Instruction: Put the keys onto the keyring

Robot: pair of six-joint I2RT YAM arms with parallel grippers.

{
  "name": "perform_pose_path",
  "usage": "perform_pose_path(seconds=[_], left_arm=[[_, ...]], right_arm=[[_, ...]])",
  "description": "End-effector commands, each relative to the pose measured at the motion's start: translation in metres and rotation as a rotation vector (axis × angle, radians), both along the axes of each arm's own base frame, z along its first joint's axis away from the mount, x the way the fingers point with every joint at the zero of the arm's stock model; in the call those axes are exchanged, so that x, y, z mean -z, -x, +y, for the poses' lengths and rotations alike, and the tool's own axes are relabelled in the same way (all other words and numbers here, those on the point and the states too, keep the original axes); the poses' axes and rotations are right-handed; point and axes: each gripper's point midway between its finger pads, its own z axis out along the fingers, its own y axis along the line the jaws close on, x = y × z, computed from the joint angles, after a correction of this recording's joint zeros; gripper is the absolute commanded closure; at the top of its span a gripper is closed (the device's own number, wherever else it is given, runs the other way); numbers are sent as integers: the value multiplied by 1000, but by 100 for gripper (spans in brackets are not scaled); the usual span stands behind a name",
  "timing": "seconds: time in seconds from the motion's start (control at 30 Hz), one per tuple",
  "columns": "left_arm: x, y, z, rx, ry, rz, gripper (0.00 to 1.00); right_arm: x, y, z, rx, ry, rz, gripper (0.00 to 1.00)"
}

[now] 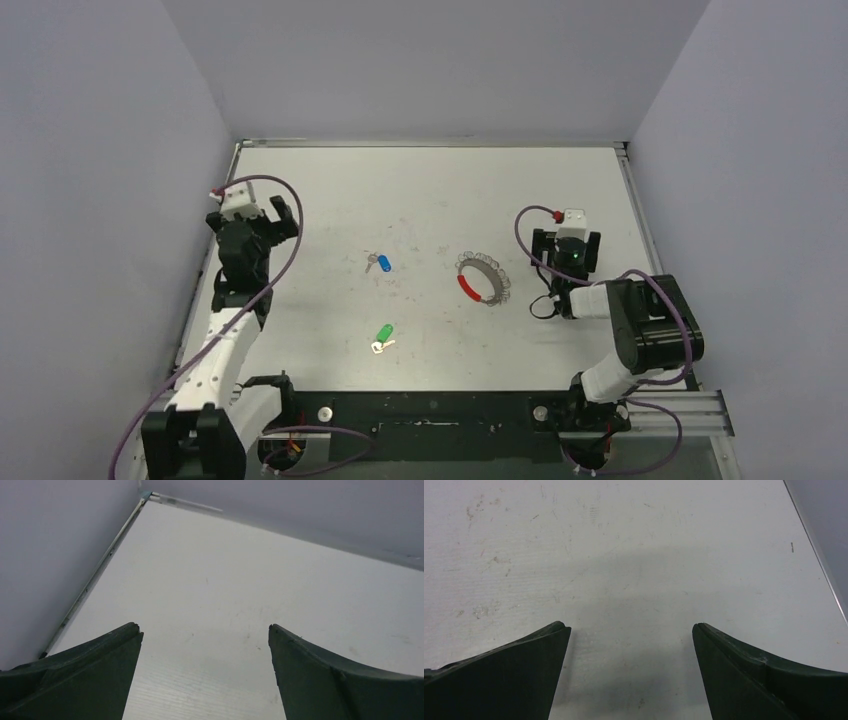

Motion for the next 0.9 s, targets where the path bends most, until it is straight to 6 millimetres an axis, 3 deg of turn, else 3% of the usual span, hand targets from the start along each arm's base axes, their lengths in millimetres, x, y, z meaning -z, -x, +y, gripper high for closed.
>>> perform_pose_path(seconds=[0.0,0.13,0.27,0.33,0.47,0.57,0.73,0.87], left_arm=[[-14,40,-21,41,172,75,3],[-28,62,-41,89,311,85,3],[-25,72,-67,204,403,180,3],[-13,76,-75,214,460,255,3],[38,105,-56,-71,600,492,3],[57,111,-57,-74,632,575,3],[73,114,-75,17,714,583,3],[66,113,-95,127,795,512,3]], right_arm=[[-62,-12,9,-13,-78,-16,0],[-111,-3,18,74,-261,50,0],[-129,36,-16,436,-381,55,0],[-133,52,-28,522,-378,65,0],[-127,53,-15,401,-440,114,0],[-113,57,4,284,-484,182,0],[-93,62,38,111,-625,271,0],[-83,67,66,-31,-712,270,0]])
